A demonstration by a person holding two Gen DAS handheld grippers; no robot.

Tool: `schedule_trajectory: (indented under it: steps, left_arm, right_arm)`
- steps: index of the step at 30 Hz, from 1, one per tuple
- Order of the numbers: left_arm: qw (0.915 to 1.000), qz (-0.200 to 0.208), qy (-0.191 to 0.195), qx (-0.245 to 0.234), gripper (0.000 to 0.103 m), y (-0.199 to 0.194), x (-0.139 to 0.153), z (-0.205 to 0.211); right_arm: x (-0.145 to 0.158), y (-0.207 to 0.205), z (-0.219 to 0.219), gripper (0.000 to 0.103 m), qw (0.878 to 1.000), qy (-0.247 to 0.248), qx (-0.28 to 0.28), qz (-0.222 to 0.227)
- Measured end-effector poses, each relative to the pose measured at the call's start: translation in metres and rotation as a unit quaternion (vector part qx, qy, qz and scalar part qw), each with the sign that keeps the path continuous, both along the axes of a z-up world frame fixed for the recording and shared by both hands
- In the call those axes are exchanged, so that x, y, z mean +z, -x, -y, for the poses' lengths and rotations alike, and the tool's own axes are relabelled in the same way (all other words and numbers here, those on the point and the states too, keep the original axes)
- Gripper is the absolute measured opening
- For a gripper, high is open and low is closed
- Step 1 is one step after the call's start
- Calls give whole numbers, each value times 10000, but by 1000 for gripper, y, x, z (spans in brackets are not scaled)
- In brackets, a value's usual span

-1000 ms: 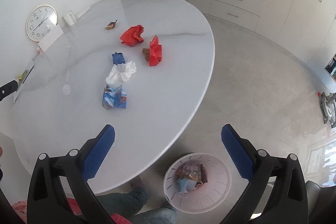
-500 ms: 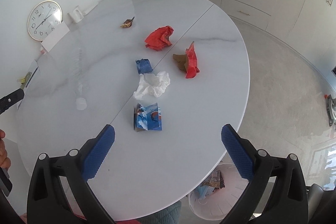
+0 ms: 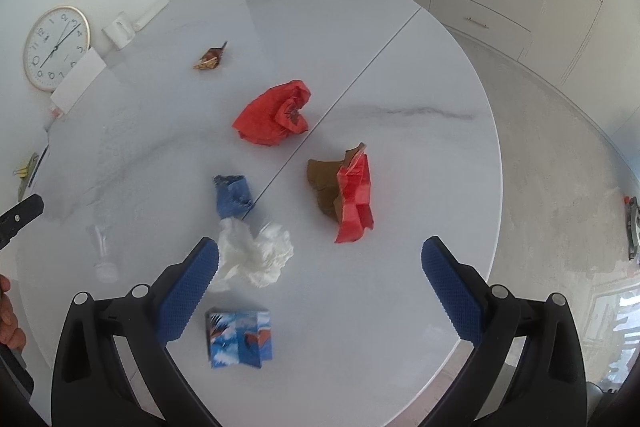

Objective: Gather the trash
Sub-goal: 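Grasp the clear plastic bottle with the left gripper while the right gripper grasps the brown-red paper bag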

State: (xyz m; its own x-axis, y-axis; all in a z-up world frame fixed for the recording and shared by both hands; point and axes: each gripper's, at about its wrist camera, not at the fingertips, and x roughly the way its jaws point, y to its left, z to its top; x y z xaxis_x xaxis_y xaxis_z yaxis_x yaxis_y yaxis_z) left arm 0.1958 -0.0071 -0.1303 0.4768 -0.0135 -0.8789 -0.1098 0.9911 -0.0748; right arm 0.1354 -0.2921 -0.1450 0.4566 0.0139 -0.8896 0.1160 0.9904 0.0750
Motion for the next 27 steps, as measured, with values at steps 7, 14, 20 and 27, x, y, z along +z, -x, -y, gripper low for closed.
schedule_trajectory:
  steps: [7,14,20,27]
  left_arm:
    - [9981,-410,-175,436,96,-38,-38,4]
    - [9947,-743,-126,698,96,-62,-64,4]
    - [9919,-936,-186,836,96,-77,-81,2]
    - [9911,-1011,-118,857,92,-86,-88,2]
  right_arm:
    - [-45,-51,15,101,9991,32,-267,-341]
    - [-74,-72,12,101,9978,121,-379,-536]
    - [-86,-79,8,101,9972,261,-347,-602]
    - [-91,-76,10,101,9970,303,-369,-606]
